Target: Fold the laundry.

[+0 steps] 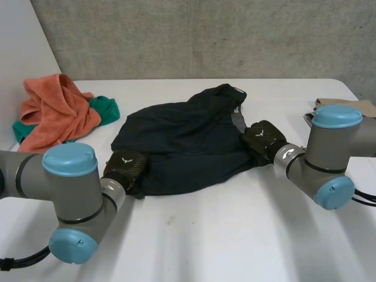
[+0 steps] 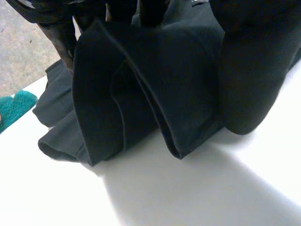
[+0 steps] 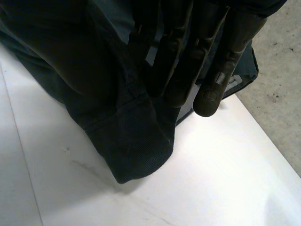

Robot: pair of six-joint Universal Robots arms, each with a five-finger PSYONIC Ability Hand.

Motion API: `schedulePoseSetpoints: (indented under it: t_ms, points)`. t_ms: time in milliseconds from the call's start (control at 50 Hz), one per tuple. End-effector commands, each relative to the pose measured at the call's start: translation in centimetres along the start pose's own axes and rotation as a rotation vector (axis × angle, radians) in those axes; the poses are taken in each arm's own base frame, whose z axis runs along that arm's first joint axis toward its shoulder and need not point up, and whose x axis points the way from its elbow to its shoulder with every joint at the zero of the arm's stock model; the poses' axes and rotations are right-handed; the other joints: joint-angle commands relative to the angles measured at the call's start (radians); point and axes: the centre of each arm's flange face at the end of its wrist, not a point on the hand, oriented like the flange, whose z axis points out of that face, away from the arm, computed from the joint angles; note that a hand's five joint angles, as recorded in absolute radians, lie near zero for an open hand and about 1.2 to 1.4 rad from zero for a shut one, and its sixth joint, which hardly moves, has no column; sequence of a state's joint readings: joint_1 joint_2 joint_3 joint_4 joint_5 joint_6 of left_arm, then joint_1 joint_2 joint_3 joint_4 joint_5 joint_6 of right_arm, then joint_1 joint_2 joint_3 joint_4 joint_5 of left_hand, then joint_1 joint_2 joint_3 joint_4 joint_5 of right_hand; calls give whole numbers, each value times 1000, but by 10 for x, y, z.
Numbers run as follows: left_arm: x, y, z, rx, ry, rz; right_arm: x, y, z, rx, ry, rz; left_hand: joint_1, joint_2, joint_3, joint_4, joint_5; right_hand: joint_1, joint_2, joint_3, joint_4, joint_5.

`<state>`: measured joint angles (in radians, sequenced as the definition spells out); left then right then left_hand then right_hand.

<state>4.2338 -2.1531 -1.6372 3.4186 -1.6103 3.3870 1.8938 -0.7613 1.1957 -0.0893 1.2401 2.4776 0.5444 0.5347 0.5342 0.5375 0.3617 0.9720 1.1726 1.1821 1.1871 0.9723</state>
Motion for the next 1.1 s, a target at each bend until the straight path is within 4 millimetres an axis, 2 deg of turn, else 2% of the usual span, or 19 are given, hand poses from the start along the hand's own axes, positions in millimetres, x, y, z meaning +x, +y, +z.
schedulePoseSetpoints:
  t_ms: [20,100,200,340,360,400,420,480,500,580,640,700,720,780,800,900,940,1000,1100]
  points:
    - [-1,-4,9,55,-15,24,1,0,1,-2,7,2,502,512,512,509,510,424,224,214,209,249]
    - [-1,-10,8,89,-24,48,5,-7,-4,2,16,-3,851,861,862,858,860,424,224,214,209,249]
    - [-7,-39,-7,162,-41,81,23,-38,-30,21,51,-14,852,862,862,859,860,424,224,214,209,249]
    - [-24,-117,-53,394,-89,75,52,-91,-71,70,132,-39,852,862,862,859,860,424,224,214,209,249]
    - [-31,-138,-65,457,-109,70,61,-108,-83,103,169,-52,852,862,862,859,860,424,224,214,209,249]
    - [-36,-161,-79,530,-128,65,72,-127,-95,146,216,-69,852,862,862,859,860,424,224,214,209,249]
    - [-43,-183,-93,602,-149,60,82,-146,-110,188,268,-86,852,862,862,859,860,424,224,214,209,249]
    - [-50,-207,-110,668,-169,57,97,-178,-138,263,359,-115,852,862,862,859,860,424,224,214,209,249]
    - [-53,-218,-118,693,-176,56,100,-184,-145,279,376,-120,852,862,862,859,860,424,224,214,209,249]
    - [-57,-233,-128,704,-178,55,103,-201,-168,318,408,-135,852,862,862,859,860,424,224,214,209,249]
    - [-56,-234,-127,679,-167,57,101,-191,-159,273,380,-119,852,862,862,859,860,424,224,214,209,249]
    - [-50,-218,-102,595,-131,68,95,-176,-143,219,336,-99,852,862,862,859,860,424,224,214,209,249]
    - [-47,-207,-85,552,-113,74,92,-165,-131,184,311,-87,852,862,862,859,860,424,224,214,209,249]
    - [-42,-191,-60,495,-91,78,88,-151,-117,146,284,-75,852,862,862,859,860,424,224,214,209,249]
    - [-39,-180,-42,456,-83,80,85,-143,-106,127,267,-68,852,862,862,859,860,424,224,214,209,249]
    - [-34,-162,9,408,-83,103,81,-119,-70,96,265,-50,852,862,862,859,860,424,224,214,209,249]
    - [-36,-163,24,429,-100,120,86,-114,-52,136,310,-46,852,862,862,859,860,424,224,214,209,249]
    - [-43,-182,45,544,-161,159,95,-115,-37,215,385,-52,852,862,862,859,860,424,224,214,209,249]
    - [-64,-245,41,875,-303,166,128,-147,-26,503,616,-116,852,862,862,859,860,424,224,214,209,249]
